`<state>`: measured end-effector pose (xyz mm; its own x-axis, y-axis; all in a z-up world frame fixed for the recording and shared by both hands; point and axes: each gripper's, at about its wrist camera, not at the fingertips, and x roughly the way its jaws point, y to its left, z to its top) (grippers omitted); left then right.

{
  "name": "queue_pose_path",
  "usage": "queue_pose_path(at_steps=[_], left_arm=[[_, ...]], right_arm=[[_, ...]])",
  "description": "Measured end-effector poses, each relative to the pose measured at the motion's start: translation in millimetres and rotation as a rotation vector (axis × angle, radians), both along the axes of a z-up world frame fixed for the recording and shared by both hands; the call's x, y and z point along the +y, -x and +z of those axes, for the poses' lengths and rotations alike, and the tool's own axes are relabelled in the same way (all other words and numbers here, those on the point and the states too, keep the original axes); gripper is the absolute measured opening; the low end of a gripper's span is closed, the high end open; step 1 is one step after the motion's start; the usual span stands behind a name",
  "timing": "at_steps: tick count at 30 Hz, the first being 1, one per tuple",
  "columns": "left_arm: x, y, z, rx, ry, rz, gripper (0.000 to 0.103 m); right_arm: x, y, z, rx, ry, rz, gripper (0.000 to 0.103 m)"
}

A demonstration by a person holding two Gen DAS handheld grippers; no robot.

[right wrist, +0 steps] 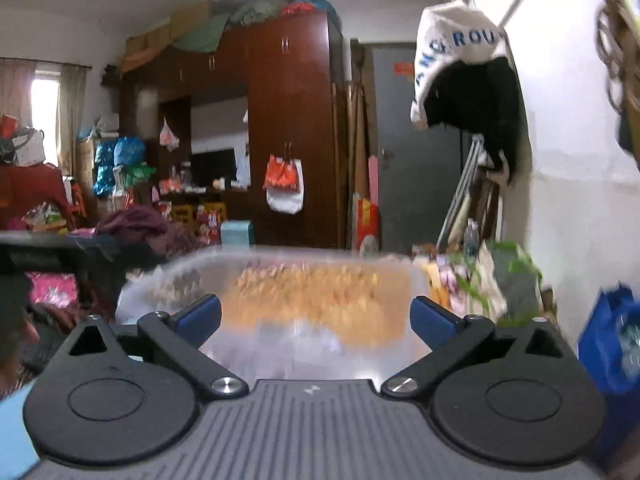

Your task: Organize objects

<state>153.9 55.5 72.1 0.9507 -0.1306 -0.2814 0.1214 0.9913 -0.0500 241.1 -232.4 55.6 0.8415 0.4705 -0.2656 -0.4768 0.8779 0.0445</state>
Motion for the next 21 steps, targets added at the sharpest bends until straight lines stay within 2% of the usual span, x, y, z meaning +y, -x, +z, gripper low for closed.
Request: queue_pose_path(at_steps=[2,4,5,6,8,11,14,18,19,20,21], left_arm=[[12,19,-22,0.067,0.005,0.048,0.092],[24,31,-43,0.113,0.032,0.048,0.092],[30,35,-54,0.135,0.046,0.035,0.092],[35,37,-61,0.150,0.057,0.030,0.092],[42,37,-71,0.167,0.067,0.021,0.092],[50,34,-75,0.175,0.071,0.017,0.092],[48,25,-79,0.211,0.026,-0.011,0.092],[43,19,-88,0.277,-0.001,-0.066,0.092],[42,17,-91,0.302,-0.008,-0.069,0.090],[40,14,-93,0.334,-0.018,-0.072,0.078],[36,13,-95,0.346,-0.044,-0.064,0.056]], right_arm=[[-11,13,-26,0.083,0.012,0.024,0.103],[-23,20,-51,0.155,-0.018,0.078,0.101],[-27,22,-58,0.171,-0.028,0.097,0.093],[-29,21,-60,0.193,-0.029,0.106,0.077],[-33,21,-59,0.211,-0.045,0.135,0.064],[-19,21,-59,0.213,0.028,0.150,0.064],[-14,21,-63,0.236,0.041,0.183,0.064],[-3,17,-67,0.248,0.099,0.137,0.064],[-2,18,-67,0.249,0.103,0.143,0.064],[-1,19,-67,0.246,0.115,0.147,0.063],[-1,21,-68,0.243,0.120,0.148,0.056]])
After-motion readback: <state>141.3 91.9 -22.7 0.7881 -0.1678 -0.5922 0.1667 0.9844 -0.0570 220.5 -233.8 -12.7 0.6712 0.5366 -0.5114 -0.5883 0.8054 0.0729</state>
